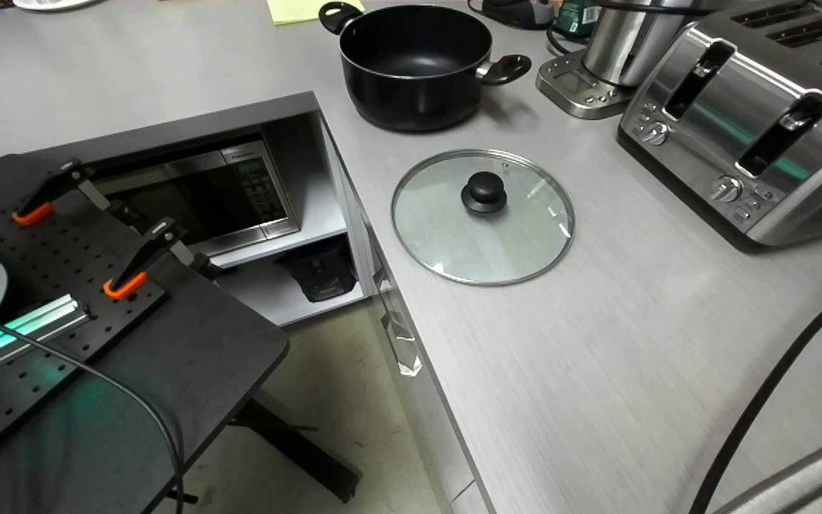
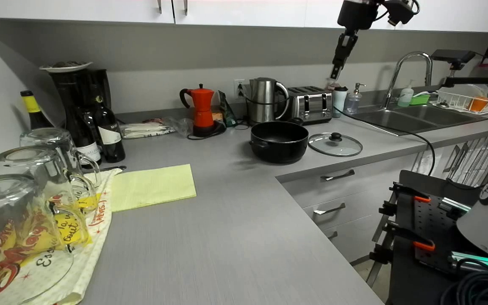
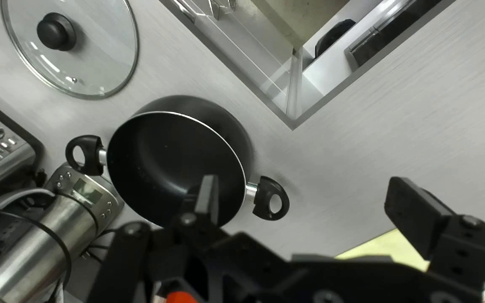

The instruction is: Put the glass lid on the black pot.

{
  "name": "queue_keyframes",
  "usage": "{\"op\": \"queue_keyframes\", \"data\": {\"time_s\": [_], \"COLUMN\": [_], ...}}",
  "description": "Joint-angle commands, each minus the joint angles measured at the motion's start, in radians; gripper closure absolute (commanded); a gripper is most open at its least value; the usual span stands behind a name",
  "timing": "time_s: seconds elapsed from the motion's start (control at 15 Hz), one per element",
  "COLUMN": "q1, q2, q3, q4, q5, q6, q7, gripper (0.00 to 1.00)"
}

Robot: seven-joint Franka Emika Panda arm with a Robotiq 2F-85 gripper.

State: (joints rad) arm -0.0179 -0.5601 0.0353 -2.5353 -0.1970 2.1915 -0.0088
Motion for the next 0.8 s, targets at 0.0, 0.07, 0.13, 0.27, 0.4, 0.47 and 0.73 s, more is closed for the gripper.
{"op": "queue_keyframes", "data": {"time_s": [0.0,0.07,0.13,0.27,0.4,0.47,0.73], "q1": [-0.023,-0.032,-0.046,-0.07,-0.093,-0.105,-0.149], "q2": [0.07,0.091,0.118,0.177,0.247,0.284,0.44], "q3": [-0.112,-0.142,-0.174,-0.23,-0.277,-0.296,-0.348], "q4": [0.027,0.034,0.043,0.064,0.096,0.114,0.208], "q5": [0.037,0.047,0.054,0.078,0.113,0.132,0.231], "q6": [0.021,0.024,0.029,0.043,0.051,0.056,0.059], "q7": [-0.098,-0.118,-0.138,-0.17,-0.197,-0.207,-0.221], "gripper": [0.0,0.0,0.0,0.0,0.0,0.0,0.0]}}
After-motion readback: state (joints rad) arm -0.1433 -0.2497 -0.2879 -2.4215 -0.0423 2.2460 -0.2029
